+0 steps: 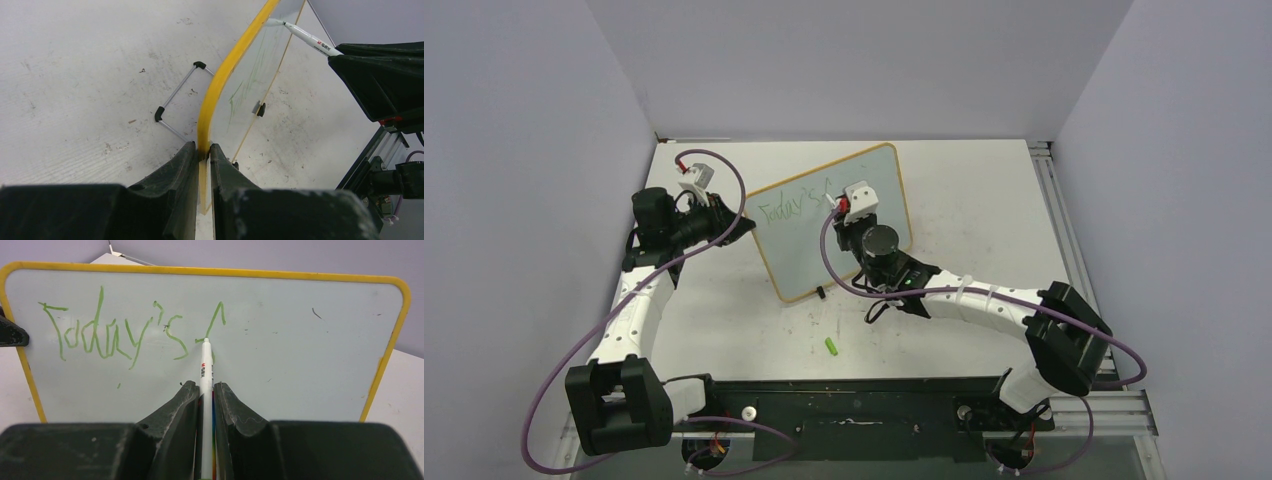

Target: Write a sentence on the whiteboard

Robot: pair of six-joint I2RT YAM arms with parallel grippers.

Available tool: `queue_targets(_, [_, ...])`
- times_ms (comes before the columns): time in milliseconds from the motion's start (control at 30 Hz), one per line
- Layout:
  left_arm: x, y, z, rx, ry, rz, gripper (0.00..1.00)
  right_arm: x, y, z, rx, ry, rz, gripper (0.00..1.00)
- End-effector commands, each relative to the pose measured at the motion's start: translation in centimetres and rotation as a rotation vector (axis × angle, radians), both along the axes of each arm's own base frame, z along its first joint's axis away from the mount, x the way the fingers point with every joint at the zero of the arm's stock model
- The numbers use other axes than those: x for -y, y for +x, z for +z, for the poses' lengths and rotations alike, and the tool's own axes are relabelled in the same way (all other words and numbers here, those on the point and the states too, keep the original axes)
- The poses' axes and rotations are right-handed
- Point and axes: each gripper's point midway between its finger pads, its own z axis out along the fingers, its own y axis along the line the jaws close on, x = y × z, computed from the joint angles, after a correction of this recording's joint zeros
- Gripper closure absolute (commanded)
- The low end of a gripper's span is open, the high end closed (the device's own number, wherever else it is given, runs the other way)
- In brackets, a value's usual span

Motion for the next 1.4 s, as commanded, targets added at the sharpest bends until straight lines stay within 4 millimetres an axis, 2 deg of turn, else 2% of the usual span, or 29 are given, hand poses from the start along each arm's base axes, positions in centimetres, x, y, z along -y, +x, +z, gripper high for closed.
queue_targets(0, [0.1,0.3,1.3,0.038,0.01,-0.005,1.0,1.1,1.3,2.6,0.041,0.072,-0.063,0.95])
queue_targets(333, [0.1,0.3,1.3,0.037,0.011,-0.006,1.0,1.3,1.4,2.7,0.039,0.077,-0.058,0.95])
queue_targets(633, [0.1,0.3,1.3,0.037,0.01,-0.006,1.0,2.6,0.5,4.9,0.081,0.125,-0.058,0.95])
queue_targets(1367, [0.1,0.3,1.3,0.038,0.011,-0.007,1.0,1.6,1.8,3.3,0.058,0.081,-0.054,0.95])
